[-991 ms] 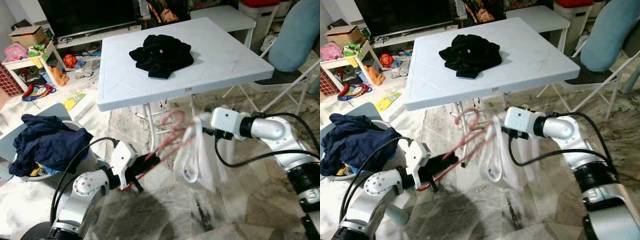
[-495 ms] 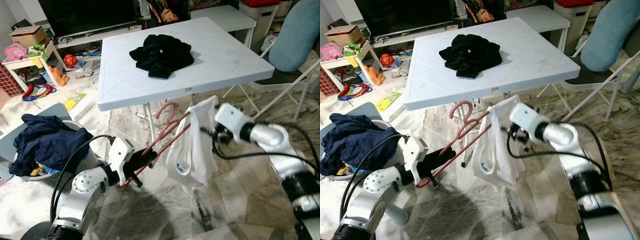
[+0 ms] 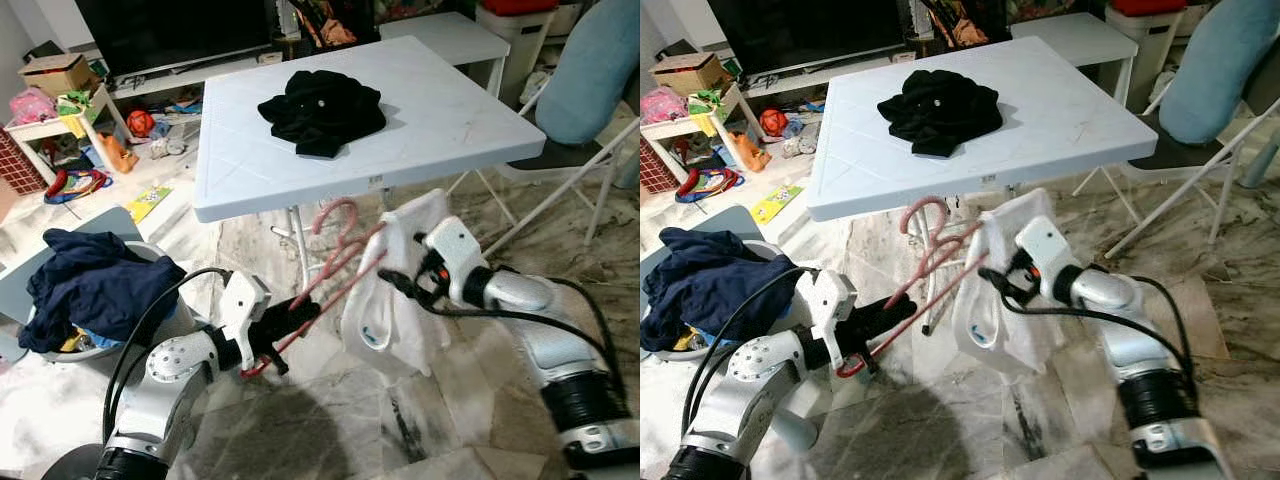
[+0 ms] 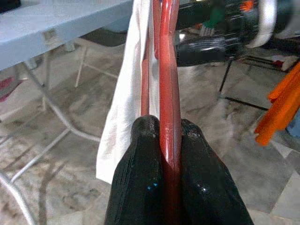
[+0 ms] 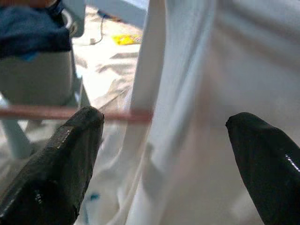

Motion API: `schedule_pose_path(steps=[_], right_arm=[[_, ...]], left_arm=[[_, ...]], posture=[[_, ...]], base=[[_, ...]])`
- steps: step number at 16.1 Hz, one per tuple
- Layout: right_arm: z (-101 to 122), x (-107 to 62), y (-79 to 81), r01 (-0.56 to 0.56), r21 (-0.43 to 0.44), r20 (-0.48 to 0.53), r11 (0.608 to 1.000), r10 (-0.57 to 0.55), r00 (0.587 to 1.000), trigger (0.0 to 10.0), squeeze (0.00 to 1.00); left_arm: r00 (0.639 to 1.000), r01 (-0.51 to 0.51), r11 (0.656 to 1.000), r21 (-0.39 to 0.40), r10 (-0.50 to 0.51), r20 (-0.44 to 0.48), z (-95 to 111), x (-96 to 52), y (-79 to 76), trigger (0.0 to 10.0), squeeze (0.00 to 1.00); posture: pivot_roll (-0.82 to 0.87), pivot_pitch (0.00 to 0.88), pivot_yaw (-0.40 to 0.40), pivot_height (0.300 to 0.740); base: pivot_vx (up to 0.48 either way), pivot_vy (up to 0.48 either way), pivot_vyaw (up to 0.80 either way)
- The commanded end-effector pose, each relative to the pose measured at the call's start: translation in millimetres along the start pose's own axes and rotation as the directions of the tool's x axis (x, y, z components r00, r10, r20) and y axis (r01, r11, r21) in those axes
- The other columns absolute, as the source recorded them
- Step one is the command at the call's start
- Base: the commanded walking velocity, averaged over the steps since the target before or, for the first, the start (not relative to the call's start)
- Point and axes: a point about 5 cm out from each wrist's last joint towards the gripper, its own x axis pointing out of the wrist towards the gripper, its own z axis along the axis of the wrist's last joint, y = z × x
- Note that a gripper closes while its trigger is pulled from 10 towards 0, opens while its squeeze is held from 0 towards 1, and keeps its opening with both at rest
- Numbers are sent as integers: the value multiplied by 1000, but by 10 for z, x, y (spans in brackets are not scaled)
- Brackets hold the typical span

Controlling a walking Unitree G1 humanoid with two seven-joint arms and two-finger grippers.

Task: Hang hanger

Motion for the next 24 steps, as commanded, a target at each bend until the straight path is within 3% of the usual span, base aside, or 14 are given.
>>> schedule_pose_path(steps=[1, 2, 3, 12, 17, 20, 24], right_arm=[[88, 24, 11, 29, 8, 41, 1000, -29, 999, 10000, 0], [100, 44, 24, 50, 20, 54, 999, -51, 997, 1804, 0], [105, 54, 29, 59, 25, 56, 998, -60, 997, 0, 0], [57, -91, -115, 37, 36, 30, 999, -38, 999, 0, 0], [27, -49, -45, 35, 68, 37, 997, -38, 999, 0, 0], [26, -12, -19, 51, 136, 58, 989, -60, 996, 0, 0], [72, -41, -233, 225, 222, 83, 949, -249, 965, 0, 0]], left_arm=[[999, 8, 1000, 23, -9, 44, 115, -23, 19, 0, 0], [999, 8, 1000, 22, -9, 43, 111, -25, 17, 0, 0], [999, 10, 1000, 21, -11, 42, 112, -25, 16, 0, 0], [999, 0, 1000, 20, -1, 33, 118, -60, 53, 0, 0], [999, 14, 1000, 17, -14, 32, 120, -51, 28, 0, 0], [999, 34, 999, 11, -34, 28, 112, -46, 0, 0, 0], [999, 38, 999, 9, -38, 16, 88, -78, -24, 0, 0]], posture=[[-202, 0, 118, 740], [-202, 0, 118, 740], [-201, 0, 118, 740], [-206, 0, 121, 740], [-204, 0, 121, 740], [-202, 0, 122, 740], [-197, 0, 118, 740]], base=[[0, 0, 0], [0, 0, 0], [0, 0, 0], [0, 0, 0], [0, 0, 0], [0, 0, 0], [0, 0, 0]])
